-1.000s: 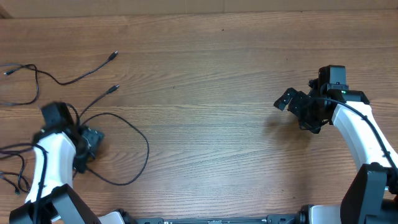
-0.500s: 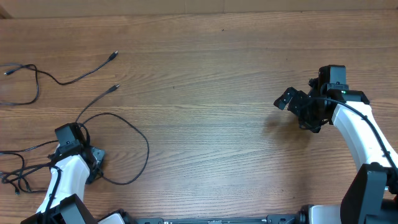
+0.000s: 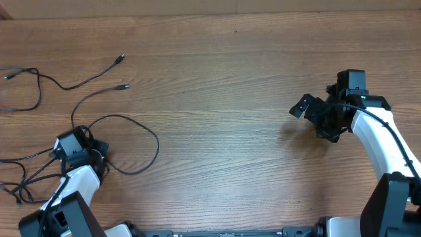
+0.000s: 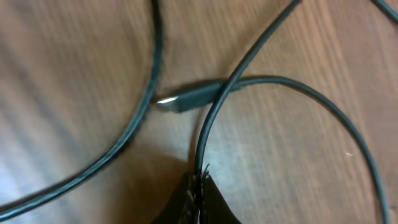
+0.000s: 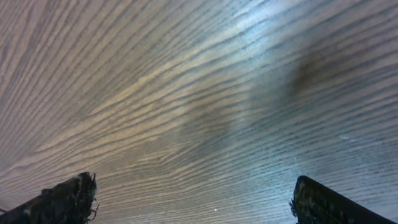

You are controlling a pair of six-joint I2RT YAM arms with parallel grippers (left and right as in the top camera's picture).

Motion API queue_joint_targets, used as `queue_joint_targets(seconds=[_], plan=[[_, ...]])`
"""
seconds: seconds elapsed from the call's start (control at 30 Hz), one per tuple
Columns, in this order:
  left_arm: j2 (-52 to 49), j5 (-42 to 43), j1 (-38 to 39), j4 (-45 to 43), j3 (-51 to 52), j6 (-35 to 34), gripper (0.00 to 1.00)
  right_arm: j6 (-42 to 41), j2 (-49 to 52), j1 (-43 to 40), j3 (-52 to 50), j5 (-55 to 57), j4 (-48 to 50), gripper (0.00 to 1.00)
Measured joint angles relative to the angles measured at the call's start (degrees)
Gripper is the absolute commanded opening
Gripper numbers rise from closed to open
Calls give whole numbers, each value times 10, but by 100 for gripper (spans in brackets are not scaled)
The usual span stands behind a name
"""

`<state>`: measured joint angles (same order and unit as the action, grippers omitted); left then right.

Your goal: Untangle cables

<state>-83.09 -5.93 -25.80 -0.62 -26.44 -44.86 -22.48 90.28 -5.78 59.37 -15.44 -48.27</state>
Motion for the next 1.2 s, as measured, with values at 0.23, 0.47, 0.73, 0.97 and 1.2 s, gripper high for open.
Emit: queue_joint_targets(seconds=[0.23,0.47,0.73,0.97,1.2], plan=[[-22,15,3,-96,10,0,4,0,0,0,0,0,-6,100],[-25,25,3,-208,-1,26,8,0,0,0,0,0,-4,100],[-25,121,3,-77,-124,133,26,0,0,0,0,0,-2,100],[16,205,3,98,-227,217,100,0,0,0,0,0,-2,100],[102,279,3,240,-281,247,100,0,0,0,0,0,-2,100]])
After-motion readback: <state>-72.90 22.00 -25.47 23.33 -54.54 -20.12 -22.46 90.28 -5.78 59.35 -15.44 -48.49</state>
